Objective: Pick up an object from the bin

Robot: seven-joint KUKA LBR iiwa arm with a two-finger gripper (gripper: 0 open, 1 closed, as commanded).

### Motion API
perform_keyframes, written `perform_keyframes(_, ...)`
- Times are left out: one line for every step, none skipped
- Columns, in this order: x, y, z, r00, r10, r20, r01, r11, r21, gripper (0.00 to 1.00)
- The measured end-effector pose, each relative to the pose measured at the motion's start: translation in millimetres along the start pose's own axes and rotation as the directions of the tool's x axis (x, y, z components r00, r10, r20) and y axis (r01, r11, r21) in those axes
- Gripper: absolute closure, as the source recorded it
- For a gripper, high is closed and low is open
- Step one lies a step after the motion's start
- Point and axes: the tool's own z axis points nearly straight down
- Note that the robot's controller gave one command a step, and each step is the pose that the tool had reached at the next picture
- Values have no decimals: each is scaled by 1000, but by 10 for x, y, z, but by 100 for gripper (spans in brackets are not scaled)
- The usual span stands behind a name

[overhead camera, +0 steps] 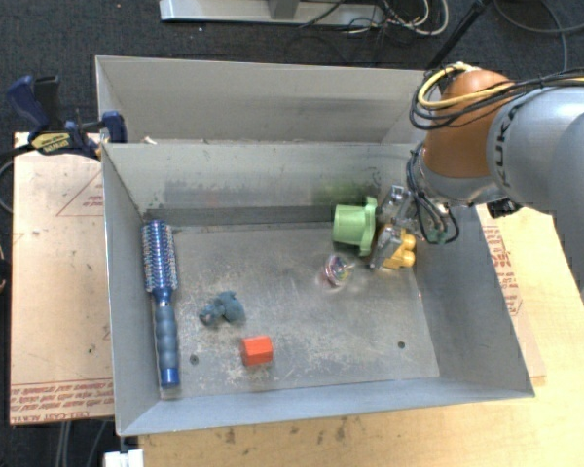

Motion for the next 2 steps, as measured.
perform_keyframes(124,69,-1417,1000,24,-2,-24,1000,0,100)
perform_keyframes(140,67,-1360,1000,24,-10,-24,1000,2,0)
